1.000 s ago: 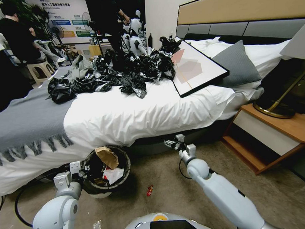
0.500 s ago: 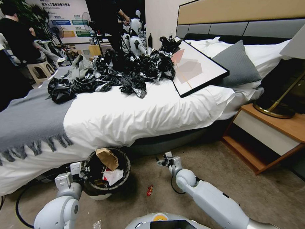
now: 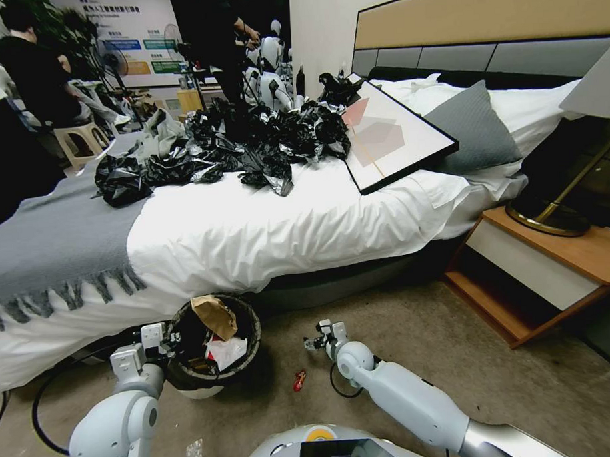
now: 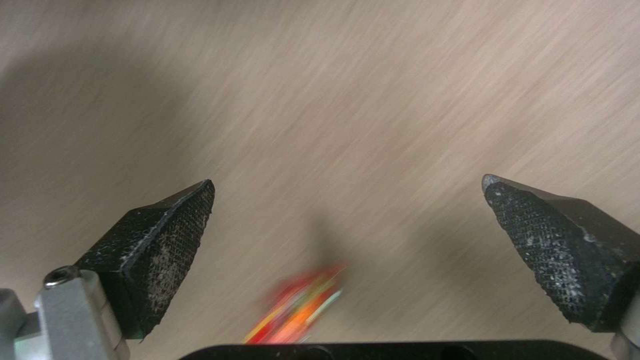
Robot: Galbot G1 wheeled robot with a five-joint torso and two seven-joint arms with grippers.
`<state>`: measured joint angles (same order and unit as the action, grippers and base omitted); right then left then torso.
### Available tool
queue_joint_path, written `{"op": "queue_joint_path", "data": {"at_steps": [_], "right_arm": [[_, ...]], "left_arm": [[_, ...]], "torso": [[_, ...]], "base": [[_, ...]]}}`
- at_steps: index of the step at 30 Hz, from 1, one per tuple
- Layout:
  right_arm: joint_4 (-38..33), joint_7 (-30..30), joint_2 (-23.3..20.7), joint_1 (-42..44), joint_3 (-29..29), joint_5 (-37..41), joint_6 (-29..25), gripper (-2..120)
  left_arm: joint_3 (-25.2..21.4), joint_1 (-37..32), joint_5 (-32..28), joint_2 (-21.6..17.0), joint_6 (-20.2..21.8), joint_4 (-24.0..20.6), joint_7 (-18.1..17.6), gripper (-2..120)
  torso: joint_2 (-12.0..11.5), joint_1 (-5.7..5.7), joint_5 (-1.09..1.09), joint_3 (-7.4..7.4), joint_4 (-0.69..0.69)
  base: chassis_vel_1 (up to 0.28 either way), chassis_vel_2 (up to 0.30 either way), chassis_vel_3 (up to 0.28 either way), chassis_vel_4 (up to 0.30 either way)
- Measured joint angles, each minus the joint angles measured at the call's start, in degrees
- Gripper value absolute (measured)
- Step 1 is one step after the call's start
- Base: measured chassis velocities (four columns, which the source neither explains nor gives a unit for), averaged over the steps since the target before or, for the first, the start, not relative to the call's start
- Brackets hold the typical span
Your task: Pick up the trash bin, then pick up the garbage from the floor and place it into the trash bin.
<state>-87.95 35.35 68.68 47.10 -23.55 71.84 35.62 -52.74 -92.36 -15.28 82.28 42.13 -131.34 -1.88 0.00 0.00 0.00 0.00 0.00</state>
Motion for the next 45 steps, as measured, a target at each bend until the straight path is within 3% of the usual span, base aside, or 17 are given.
{"op": "queue_joint_path", "data": {"at_steps": [11,18,28,45], "right_arm": [[2.3,2.4,2.7,-1.9,-2.8,2.3,3.4,100],[2.8,9.6,5.4,-0.8,-1.8,10.9,6.4,100],[4.9,16.6,7.9,0.0,0.1,19.6,6.5,100],[9.3,13.9,7.0,-1.7,2.1,15.8,6.7,100]], "left_arm": [[0.0,0.0,0.2,0.0,0.0,0.4,0.0,4],[0.1,-0.1,0.4,0.1,0.0,0.6,0.1,4],[0.3,0.1,0.4,0.1,0.0,0.9,0.1,4],[0.5,0.4,0.5,0.3,0.0,1.6,0.3,4]], "torso": [[0.0,0.00,-0.01,0.00,0.00],[0.0,0.00,-0.01,0.00,0.00],[0.0,0.00,0.00,0.00,0.00],[0.0,0.00,0.00,0.00,0.00]], "base": [[0.000,0.000,0.000,0.000],[0.000,0.000,0.000,0.000],[0.000,0.000,0.000,0.000],[0.000,0.000,0.000,0.000]]}}
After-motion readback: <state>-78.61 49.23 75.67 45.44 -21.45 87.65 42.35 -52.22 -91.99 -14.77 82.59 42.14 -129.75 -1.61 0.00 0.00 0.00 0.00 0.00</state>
